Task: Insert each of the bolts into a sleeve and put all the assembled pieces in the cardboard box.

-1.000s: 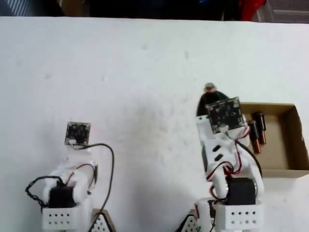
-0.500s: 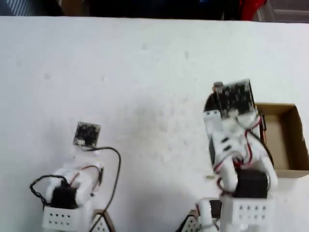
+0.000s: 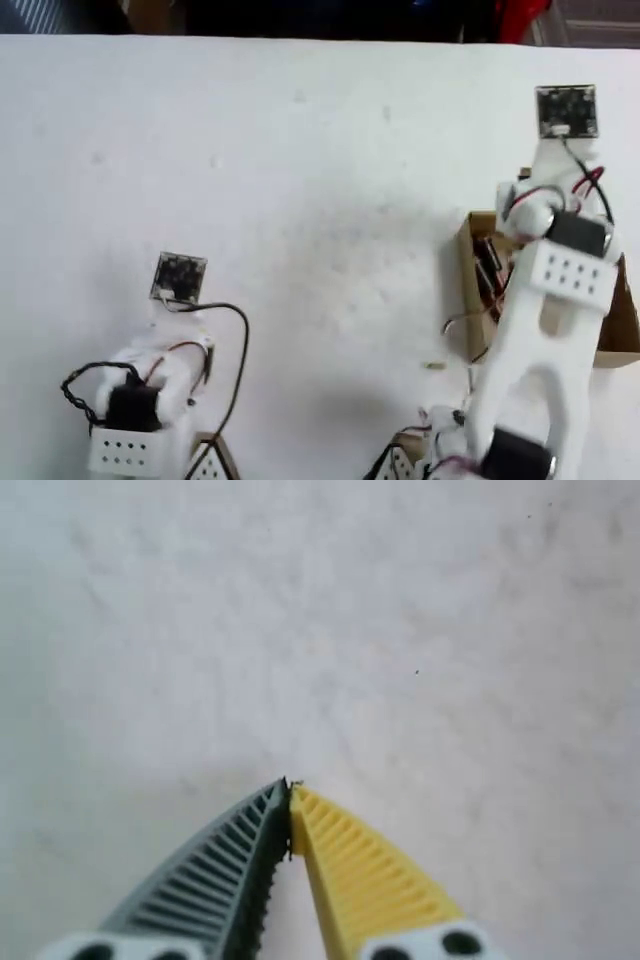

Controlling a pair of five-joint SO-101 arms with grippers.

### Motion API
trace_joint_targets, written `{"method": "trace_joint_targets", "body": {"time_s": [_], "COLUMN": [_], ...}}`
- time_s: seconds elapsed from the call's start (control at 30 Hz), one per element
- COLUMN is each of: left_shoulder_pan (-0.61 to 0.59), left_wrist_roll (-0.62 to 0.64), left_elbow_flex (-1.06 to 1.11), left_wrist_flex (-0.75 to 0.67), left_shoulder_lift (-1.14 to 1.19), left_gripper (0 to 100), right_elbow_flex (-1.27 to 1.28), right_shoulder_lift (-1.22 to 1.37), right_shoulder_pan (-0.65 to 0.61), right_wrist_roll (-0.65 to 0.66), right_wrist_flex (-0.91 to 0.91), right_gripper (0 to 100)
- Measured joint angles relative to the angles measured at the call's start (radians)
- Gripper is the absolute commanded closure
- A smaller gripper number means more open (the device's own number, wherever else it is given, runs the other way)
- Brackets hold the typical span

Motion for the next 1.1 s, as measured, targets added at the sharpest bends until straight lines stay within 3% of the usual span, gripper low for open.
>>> {"method": "trace_joint_targets", "body": {"time_s": [0.53,0.8,0.97,1.1], "left_shoulder_pan": [0.000,0.000,0.000,0.000], "left_wrist_roll": [0.000,0.000,0.000,0.000], "left_elbow_flex": [0.000,0.000,0.000,0.000], "left_wrist_flex": [0.000,0.000,0.000,0.000], "left_shoulder_lift": [0.000,0.000,0.000,0.000], "left_gripper": [98,98,98,98], "right_elbow_flex": [-0.255,-0.339,-0.371,-0.373], "right_shoulder_lift": [0.582,0.750,0.810,0.821], "right_shoulder_pan": [0.292,0.307,0.305,0.304], "right_wrist_roll": [0.184,0.189,0.301,0.334], "right_wrist_flex": [-0.008,-0.008,-0.008,-0.008], "right_gripper": [98.1,98.1,97.6,87.4]}}
